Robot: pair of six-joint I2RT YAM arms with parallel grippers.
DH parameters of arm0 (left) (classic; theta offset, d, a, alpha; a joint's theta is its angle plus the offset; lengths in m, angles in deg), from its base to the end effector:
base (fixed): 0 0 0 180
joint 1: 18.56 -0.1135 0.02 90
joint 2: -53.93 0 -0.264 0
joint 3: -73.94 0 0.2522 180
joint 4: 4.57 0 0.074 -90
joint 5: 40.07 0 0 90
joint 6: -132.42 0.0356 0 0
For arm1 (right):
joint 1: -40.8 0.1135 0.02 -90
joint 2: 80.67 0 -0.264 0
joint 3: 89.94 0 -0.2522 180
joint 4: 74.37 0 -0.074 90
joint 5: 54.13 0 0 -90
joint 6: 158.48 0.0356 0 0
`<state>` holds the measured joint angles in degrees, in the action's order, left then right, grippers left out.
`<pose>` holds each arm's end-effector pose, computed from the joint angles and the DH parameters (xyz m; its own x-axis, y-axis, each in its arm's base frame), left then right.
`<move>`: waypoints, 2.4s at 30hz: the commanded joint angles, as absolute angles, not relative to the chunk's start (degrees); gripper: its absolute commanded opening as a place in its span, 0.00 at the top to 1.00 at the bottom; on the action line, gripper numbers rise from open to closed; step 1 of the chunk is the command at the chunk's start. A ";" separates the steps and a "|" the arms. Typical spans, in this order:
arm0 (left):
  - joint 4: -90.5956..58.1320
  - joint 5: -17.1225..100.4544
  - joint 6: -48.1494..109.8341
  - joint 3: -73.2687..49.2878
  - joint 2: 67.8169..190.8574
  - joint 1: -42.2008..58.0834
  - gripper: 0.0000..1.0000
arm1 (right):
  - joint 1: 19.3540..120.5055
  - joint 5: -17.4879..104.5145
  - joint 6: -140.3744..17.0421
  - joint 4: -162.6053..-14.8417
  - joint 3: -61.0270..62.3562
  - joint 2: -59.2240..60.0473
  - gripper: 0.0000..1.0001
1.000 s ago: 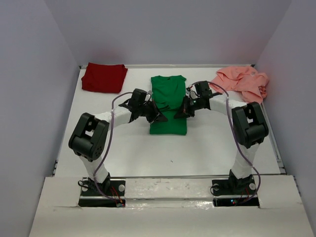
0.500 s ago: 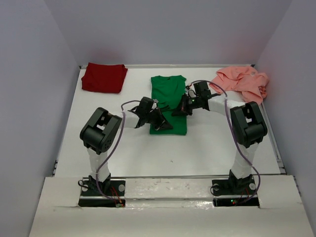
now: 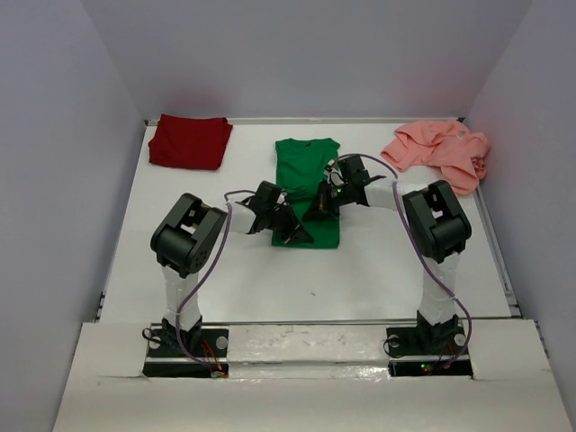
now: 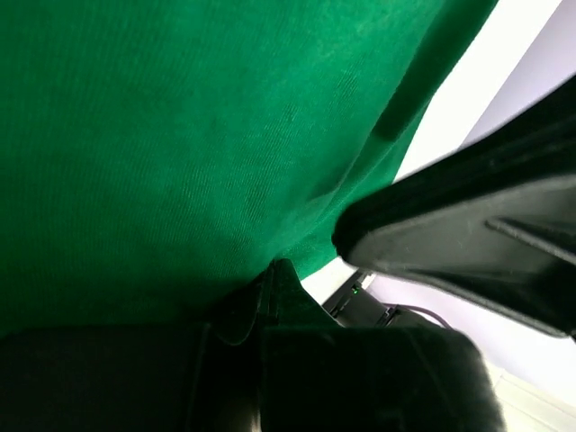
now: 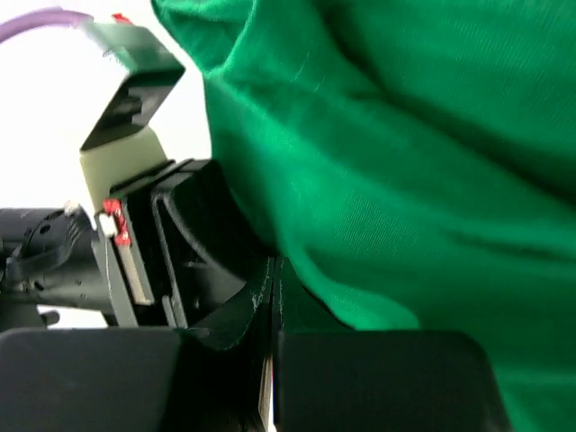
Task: Fold and stack the t-shirts
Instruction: Fold the tshirt
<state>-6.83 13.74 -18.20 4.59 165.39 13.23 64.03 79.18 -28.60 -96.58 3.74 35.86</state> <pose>0.3095 -0.2165 0.1182 -0.9747 -0.2233 0.0091 -0.1333 0.5485 -0.8255 0.3734 0.1868 0.1436 -0.9894 0.0831 -0.1195 -0.0483 0.5869 0.8082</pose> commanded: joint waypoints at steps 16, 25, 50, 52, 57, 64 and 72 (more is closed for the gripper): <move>-17.54 17.41 -17.69 10.43 160.98 13.26 1.00 | 63.48 67.26 -32.88 -94.63 -20.81 51.16 1.00; -25.26 20.91 -11.22 1.76 159.49 13.70 1.00 | 59.52 67.86 -36.22 -102.71 -39.45 51.61 1.00; -43.55 23.73 13.76 -1.44 146.48 -5.72 0.21 | 58.91 73.76 -30.26 -111.51 19.94 1.87 0.14; -43.47 23.65 14.21 -0.21 146.74 -5.81 0.21 | 58.91 72.79 -27.97 -110.81 26.09 -1.81 0.15; -39.52 20.93 13.24 5.42 148.15 -5.81 0.21 | 58.91 72.61 -23.05 -104.66 37.17 -5.87 0.19; -38.55 19.08 13.42 7.88 149.21 -5.81 0.21 | 60.05 71.39 -17.33 -92.54 48.17 -5.18 0.25; -38.11 18.81 12.45 8.94 148.41 -5.81 0.21 | 60.58 67.61 -16.45 -84.09 48.61 0.10 0.26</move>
